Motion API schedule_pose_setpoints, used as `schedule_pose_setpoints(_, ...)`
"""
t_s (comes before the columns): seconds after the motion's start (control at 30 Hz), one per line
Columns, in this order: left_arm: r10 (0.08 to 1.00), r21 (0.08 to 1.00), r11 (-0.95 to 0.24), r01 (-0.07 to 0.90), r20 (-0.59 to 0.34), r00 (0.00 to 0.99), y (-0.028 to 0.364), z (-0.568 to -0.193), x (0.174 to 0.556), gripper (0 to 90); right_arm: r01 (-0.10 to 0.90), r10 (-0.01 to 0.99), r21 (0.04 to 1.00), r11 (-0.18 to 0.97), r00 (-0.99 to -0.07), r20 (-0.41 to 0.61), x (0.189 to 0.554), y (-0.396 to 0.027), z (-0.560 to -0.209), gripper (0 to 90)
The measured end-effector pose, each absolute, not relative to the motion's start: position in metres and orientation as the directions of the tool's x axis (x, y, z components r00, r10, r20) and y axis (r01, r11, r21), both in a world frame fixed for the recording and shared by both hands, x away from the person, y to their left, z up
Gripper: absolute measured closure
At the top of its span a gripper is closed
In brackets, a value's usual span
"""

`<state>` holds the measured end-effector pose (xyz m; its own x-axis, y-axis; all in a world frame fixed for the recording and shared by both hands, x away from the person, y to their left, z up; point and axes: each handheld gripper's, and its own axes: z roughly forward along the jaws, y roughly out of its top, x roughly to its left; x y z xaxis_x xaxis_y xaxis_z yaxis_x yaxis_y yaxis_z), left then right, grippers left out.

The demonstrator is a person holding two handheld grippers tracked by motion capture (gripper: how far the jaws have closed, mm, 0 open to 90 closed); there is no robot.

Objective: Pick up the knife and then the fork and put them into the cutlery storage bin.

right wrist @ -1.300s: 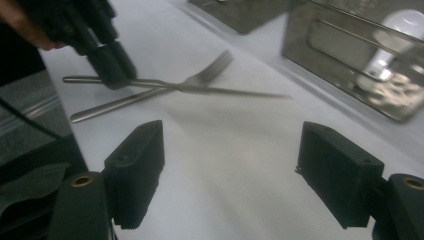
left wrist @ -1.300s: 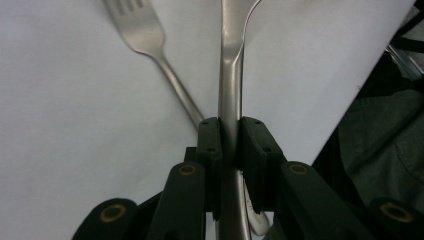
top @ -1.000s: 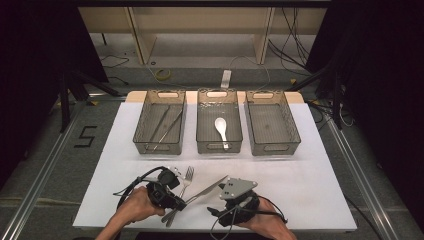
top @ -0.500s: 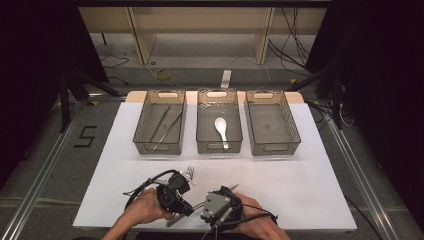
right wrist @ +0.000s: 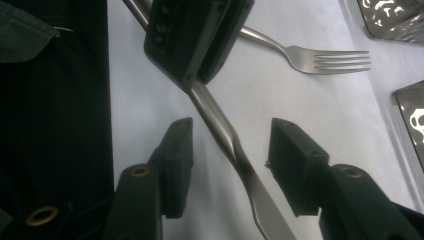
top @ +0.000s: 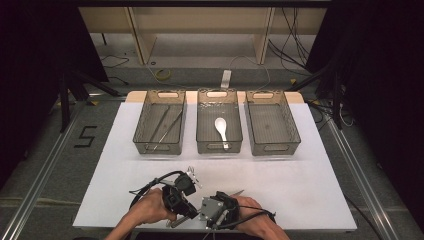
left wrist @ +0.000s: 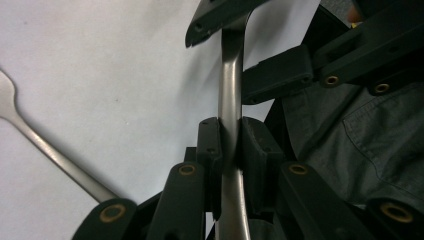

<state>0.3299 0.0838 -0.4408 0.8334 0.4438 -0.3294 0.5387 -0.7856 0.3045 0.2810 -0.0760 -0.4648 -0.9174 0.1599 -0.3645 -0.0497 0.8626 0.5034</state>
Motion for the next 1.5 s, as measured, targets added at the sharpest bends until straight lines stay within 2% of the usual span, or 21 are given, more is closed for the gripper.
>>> schedule_pose_setpoints(0.37,0.421,0.307,-0.793,0.527,-0.348,0.837,0.082,-0.439,0.331,78.4,-0.101,0.109,0.474,0.875,-0.912,-0.395,0.279,-0.073,-0.466,67.5)
schedule_pose_setpoints(0.7,0.411,0.314,-0.796,0.517,-0.346,0.843,0.08,-0.438,0.329,78.3,-0.199,0.007,0.416,0.887,-0.896,-0.444,0.273,-0.072,-0.467,79.1)
schedule_pose_setpoints(0.97,0.399,0.338,-0.796,0.502,-0.331,0.855,0.081,-0.434,0.329,77.4,-0.24,-0.053,0.358,0.902,-0.885,-0.462,0.27,-0.072,-0.465,82.8)
schedule_pose_setpoints(1.1,0.41,0.363,-0.776,0.516,-0.331,0.85,0.084,-0.431,0.331,74.2,-0.233,-0.034,0.387,0.892,-0.889,-0.457,0.271,-0.074,-0.462,83.4)
schedule_pose_setpoints(1.27,0.43,0.419,-0.733,0.536,-0.325,0.842,0.088,-0.422,0.335,59.3,-0.202,0.003,0.401,0.893,-0.89,-0.456,0.275,-0.078,-0.459,83.5)
schedule_pose_setpoints(1.37,0.451,0.429,-0.719,0.547,-0.312,0.837,0.094,-0.417,0.337,56.3,-0.178,0.027,0.41,0.894,-0.894,-0.447,0.278,-0.083,-0.459,83.5)
schedule_pose_setpoints(1.5,0.484,0.468,-0.686,0.557,-0.278,0.83,0.102,-0.409,0.34,46.1,-0.15,0.057,0.417,0.896,-0.893,-0.446,0.282,-0.088,-0.456,83.5)
